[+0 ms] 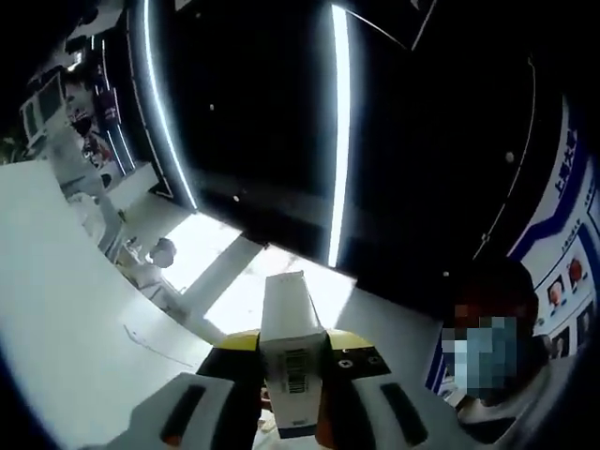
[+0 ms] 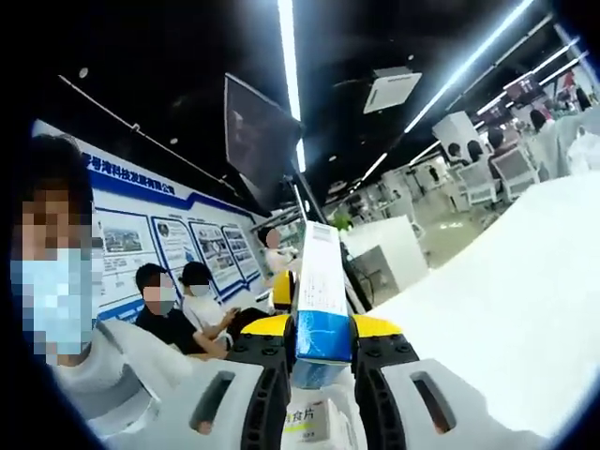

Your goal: Arrange the small medicine boxes into an aligned row inside the storage area until every box is upright, visible, and separated from the surrounding clutter.

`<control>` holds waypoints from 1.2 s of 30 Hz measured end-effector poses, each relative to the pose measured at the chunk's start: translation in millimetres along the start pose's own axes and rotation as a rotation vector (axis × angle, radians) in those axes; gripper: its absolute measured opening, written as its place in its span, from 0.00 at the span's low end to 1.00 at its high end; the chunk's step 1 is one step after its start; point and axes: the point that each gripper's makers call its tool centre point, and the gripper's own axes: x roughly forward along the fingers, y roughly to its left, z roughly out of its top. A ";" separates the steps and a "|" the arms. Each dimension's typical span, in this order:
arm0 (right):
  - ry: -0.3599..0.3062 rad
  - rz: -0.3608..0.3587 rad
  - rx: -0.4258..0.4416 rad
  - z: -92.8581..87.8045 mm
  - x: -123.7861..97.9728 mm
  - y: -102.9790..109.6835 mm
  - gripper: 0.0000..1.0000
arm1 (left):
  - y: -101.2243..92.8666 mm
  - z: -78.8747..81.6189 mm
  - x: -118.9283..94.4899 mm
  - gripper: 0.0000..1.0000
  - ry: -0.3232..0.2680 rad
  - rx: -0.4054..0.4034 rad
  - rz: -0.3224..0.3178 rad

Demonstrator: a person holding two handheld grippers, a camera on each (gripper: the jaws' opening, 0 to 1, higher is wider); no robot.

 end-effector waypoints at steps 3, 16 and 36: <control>0.005 -0.003 0.009 -1.2 -0.4 1.0 0.21 | 0.1 -1.0 0.1 0.23 0.007 0.010 0.003; -0.033 -0.056 -0.004 6.9 -18.3 26.6 0.21 | -22.1 -10.5 12.2 0.26 0.072 0.137 -0.054; -0.244 -0.268 0.160 18.9 -105.0 5.3 0.20 | -10.5 -15.5 17.0 0.42 0.211 0.339 0.077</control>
